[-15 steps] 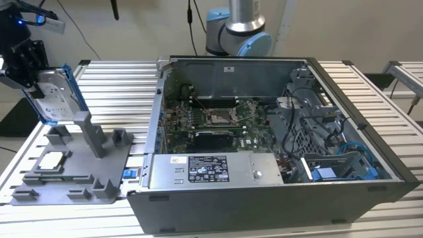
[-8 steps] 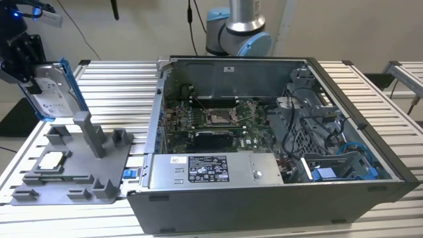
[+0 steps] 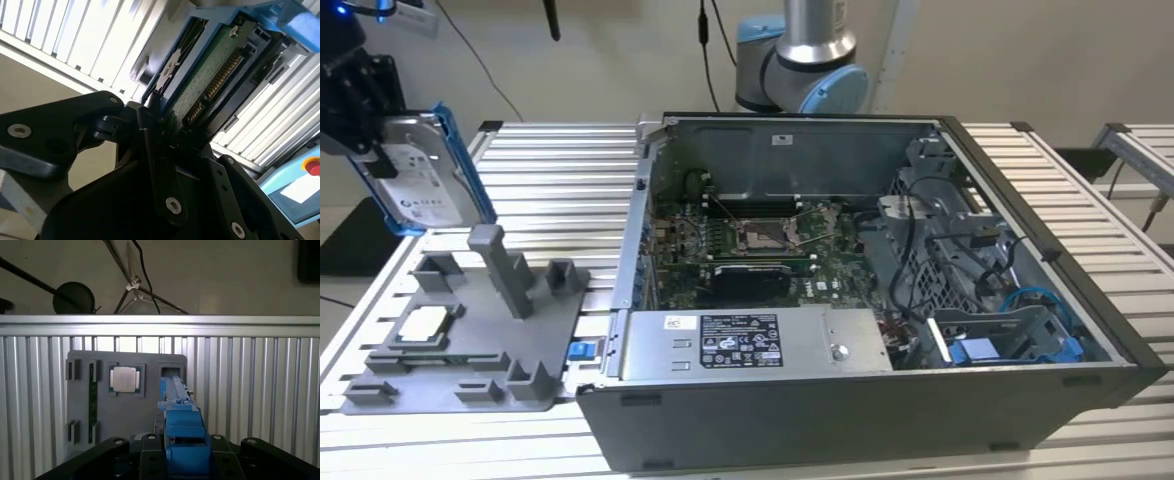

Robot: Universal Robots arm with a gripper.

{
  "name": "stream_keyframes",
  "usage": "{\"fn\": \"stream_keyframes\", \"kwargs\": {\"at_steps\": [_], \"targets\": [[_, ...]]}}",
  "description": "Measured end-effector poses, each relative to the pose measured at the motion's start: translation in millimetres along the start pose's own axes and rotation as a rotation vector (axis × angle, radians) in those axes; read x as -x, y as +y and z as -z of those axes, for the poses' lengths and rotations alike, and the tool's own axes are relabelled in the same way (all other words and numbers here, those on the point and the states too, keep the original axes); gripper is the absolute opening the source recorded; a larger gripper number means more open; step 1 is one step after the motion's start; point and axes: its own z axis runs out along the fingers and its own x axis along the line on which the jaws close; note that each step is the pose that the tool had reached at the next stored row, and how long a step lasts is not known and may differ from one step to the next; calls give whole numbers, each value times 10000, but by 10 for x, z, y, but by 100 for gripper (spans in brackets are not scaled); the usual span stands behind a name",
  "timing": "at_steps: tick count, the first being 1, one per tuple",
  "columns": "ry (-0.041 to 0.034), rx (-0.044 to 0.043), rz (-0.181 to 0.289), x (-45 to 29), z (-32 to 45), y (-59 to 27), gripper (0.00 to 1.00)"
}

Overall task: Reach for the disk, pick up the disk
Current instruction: 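Pick up the disk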

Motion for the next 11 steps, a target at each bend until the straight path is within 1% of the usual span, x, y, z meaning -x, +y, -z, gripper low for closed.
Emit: {"fn": "stream_keyframes", "kwargs": {"at_steps": [11], "targets": [[0, -1, 0, 1, 198, 0, 0]]}}
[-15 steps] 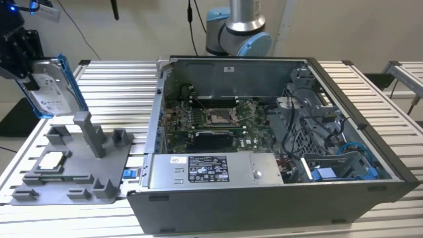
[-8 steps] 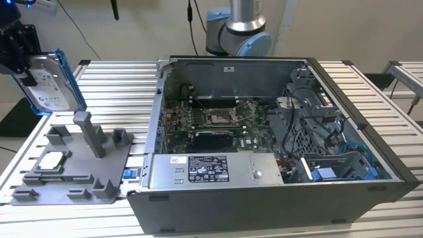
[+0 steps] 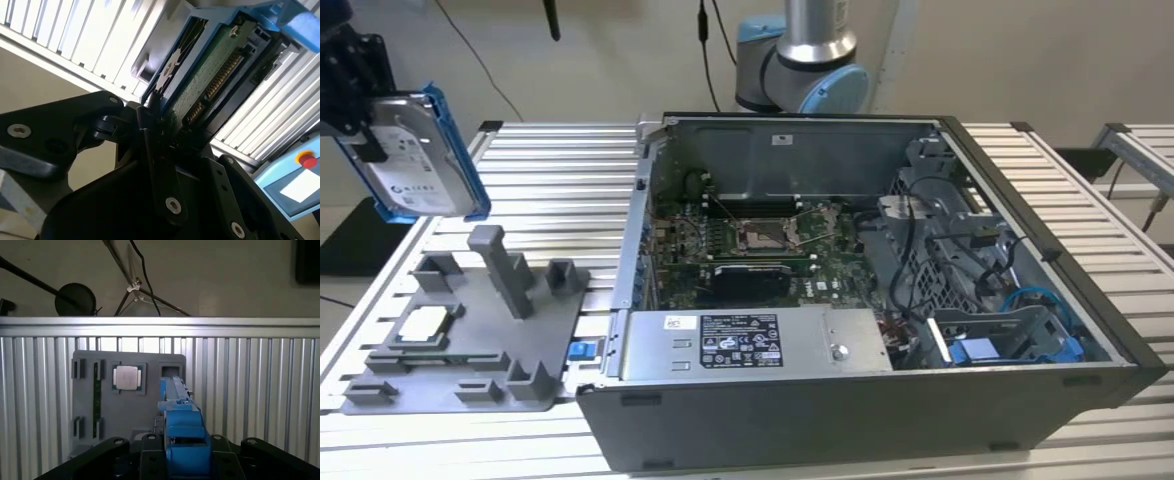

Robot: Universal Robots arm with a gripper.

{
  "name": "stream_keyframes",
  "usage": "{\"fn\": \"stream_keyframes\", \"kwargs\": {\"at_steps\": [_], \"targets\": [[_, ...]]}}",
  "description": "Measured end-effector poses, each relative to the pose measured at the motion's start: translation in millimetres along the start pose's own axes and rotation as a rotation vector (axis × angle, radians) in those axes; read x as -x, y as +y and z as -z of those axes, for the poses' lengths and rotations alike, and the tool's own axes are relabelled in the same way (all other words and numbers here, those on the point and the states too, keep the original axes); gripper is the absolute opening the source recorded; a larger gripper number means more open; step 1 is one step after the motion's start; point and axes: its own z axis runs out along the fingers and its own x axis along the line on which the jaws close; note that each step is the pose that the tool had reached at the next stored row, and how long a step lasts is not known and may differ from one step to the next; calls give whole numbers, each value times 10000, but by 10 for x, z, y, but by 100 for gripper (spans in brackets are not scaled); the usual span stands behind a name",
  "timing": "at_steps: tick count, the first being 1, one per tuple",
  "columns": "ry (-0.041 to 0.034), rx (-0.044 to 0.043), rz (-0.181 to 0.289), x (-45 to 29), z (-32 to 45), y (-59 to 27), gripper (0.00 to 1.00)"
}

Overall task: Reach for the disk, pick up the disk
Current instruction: 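Pick up the disk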

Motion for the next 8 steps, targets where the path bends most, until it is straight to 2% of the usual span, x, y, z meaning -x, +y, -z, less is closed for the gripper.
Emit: {"fn": "stream_keyframes", "kwargs": {"at_steps": [8], "targets": [[4, 1, 0, 0, 158, 0, 0]]}}
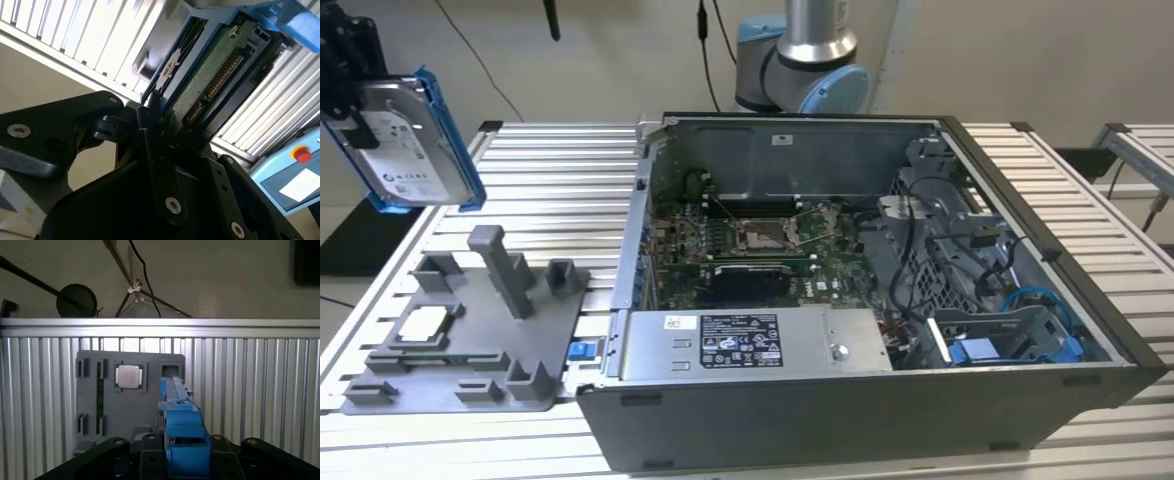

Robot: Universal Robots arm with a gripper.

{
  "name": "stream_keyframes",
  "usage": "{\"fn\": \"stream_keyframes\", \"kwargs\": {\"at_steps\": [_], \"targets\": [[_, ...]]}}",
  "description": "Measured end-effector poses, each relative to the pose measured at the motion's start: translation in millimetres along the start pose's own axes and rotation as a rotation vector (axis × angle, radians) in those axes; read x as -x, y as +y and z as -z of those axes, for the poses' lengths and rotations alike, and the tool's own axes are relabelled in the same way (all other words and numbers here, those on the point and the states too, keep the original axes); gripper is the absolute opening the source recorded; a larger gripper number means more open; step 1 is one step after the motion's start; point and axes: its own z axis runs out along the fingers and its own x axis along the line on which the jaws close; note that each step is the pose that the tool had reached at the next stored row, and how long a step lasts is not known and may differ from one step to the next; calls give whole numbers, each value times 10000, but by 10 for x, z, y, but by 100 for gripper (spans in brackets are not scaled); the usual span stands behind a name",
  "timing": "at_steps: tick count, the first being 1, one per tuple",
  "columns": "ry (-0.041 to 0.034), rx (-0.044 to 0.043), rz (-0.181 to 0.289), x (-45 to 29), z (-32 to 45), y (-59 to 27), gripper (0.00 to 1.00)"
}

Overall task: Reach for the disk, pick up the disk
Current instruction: 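Pick up the disk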

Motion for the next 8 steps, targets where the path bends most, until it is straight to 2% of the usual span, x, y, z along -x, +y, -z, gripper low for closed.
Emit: {"fn": "stream_keyframes", "kwargs": {"at_steps": [8], "targets": [[5, -1, 1, 0, 151, 0, 0]]}}
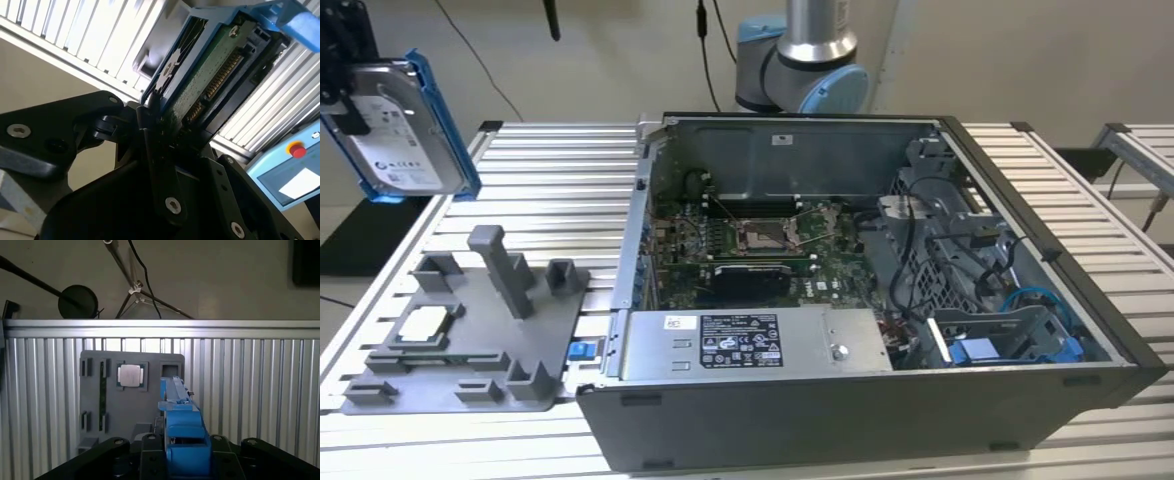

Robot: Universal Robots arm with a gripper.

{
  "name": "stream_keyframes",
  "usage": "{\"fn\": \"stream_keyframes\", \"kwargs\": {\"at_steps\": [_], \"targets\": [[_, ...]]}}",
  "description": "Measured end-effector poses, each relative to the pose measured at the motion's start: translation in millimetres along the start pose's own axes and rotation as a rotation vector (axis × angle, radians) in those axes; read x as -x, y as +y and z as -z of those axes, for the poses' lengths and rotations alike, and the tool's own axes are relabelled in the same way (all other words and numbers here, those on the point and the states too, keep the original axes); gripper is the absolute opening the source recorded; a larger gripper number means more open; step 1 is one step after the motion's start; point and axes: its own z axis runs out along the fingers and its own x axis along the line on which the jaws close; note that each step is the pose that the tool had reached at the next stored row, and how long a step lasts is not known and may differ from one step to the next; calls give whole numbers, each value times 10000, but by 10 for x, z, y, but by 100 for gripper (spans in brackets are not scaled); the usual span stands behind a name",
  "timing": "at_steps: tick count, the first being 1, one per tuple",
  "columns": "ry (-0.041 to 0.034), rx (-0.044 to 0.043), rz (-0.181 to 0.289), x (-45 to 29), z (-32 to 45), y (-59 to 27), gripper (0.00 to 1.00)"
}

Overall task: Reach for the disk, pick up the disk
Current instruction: 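Pick up the disk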

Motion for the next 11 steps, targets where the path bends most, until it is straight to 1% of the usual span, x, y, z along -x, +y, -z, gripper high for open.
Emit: {"fn": "stream_keyframes", "kwargs": {"at_steps": [4, 11], "targets": [[6, -1, 1, 0, 56, 0, 0], [8, 0, -1, 1, 64, 1, 0]]}}
